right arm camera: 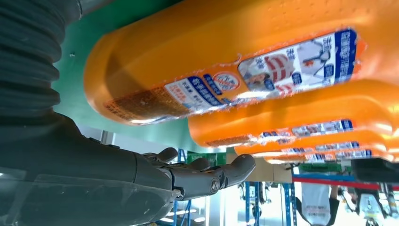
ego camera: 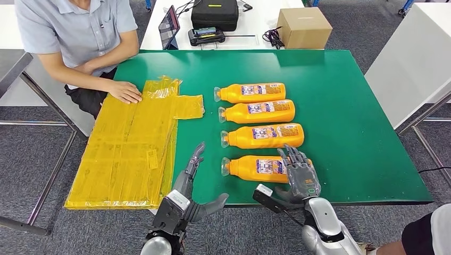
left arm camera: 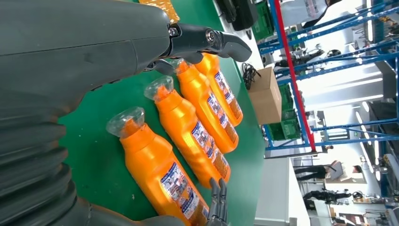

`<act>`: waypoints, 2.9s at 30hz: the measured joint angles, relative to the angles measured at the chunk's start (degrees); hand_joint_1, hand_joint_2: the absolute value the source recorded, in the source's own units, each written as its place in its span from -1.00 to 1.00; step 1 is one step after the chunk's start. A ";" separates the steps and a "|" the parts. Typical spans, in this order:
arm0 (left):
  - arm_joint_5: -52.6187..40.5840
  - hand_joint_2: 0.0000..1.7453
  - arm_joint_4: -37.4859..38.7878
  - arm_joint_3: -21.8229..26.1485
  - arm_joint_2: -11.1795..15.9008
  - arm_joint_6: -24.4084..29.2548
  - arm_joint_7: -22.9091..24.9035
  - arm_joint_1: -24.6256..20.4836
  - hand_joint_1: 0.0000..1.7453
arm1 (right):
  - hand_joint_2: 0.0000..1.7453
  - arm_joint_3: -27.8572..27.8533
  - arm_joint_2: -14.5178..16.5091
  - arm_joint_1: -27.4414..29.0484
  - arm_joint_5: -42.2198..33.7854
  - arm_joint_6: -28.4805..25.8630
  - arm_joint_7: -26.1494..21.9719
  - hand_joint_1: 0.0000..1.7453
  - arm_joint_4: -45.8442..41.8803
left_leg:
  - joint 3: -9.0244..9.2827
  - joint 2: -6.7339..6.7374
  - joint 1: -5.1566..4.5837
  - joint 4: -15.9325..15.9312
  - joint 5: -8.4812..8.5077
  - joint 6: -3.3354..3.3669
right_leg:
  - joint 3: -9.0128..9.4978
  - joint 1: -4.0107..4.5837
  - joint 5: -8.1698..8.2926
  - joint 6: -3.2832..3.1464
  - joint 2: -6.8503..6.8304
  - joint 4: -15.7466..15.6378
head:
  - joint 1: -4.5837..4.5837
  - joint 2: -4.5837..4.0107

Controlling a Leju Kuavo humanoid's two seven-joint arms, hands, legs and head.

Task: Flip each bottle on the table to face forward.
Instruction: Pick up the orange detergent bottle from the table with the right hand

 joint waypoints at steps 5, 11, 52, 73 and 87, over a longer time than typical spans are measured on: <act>-0.31 1.00 0.00 0.00 0.00 -0.20 0.28 0.00 -1.00 | 1.00 0.58 -0.09 -0.86 -0.19 1.86 1.10 -1.00 0.50 | -0.01 0.00 0.00 0.00 0.00 0.00 | 0.00 0.00 0.00 0.00 0.00 0.00 | 0.00 0.00; -0.52 1.00 0.00 0.00 0.00 -0.37 0.69 0.00 -1.00 | 1.00 1.07 -0.29 -2.22 -0.38 4.25 2.78 -1.00 2.01 | -0.01 0.00 0.00 0.00 0.00 0.00 | 0.00 0.00 0.00 0.00 0.00 0.00 | 0.00 0.00; 0.43 1.00 0.19 0.03 0.17 -1.91 1.72 0.05 -1.00 | 1.00 6.32 -6.94 -9.24 -10.25 17.39 2.80 0.90 6.23 | 0.19 -0.01 -0.01 0.01 0.02 0.03 | 0.17 -0.01 0.01 0.01 -0.01 -0.01 | 0.00 0.00; 7.13 1.00 3.62 0.00 -0.56 2.30 -3.68 -2.27 -1.00 | 1.00 2.65 -9.19 -6.44 -32.66 19.26 -9.19 1.00 4.72 | 0.48 0.08 0.01 0.01 -0.05 0.02 | 0.40 0.02 0.01 0.01 0.06 -0.03 | 0.01 0.00; 18.03 1.00 8.96 0.00 -1.28 0.35 -6.35 -4.00 -1.00 | 1.00 -2.27 -2.28 -1.73 -42.65 20.29 -16.29 1.00 -1.01 | 0.31 0.07 0.01 0.01 -0.02 0.02 | 0.29 0.02 0.01 0.01 0.08 -0.01 | -0.01 0.00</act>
